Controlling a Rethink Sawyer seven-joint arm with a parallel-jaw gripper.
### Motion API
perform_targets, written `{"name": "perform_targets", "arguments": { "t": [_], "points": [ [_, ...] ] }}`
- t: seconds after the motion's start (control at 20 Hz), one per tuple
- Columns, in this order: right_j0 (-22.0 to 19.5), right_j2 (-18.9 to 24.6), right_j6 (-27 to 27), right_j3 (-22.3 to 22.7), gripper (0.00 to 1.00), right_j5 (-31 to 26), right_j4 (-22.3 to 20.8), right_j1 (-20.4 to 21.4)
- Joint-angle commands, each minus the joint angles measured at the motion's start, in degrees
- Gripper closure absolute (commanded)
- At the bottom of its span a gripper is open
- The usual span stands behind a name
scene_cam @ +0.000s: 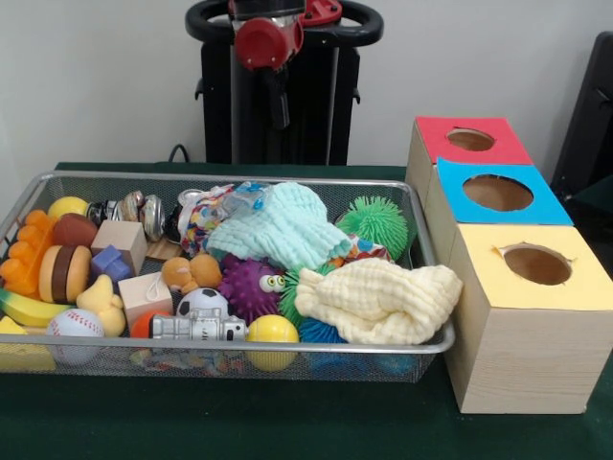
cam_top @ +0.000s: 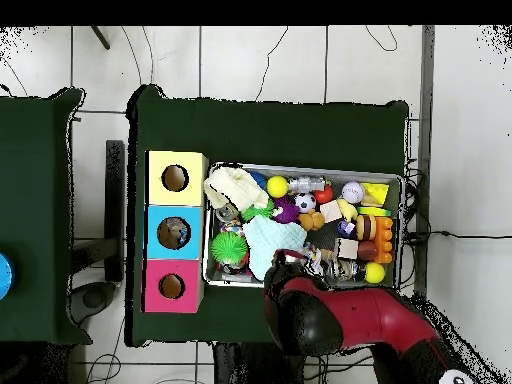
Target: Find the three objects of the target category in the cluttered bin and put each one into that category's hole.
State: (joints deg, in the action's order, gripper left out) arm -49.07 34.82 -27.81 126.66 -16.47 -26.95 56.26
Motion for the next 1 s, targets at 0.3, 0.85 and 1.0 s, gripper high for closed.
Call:
{"name": "perform_targets", "arguments": {
  "t": [0.3, 0.85, 1.0],
  "points": [
    [1.1, -7.7, -10.6, -9.5, 1.0, 3.9, -4.3, -8.7],
    [0.0, -4.2, -6.7, -9.2, 0.0, 0.8, -4.4, -7.8],
    [0.1, -4.2, -6.6, -9.2, 0.0, 0.7, -4.5, -7.6]
  ]
}}
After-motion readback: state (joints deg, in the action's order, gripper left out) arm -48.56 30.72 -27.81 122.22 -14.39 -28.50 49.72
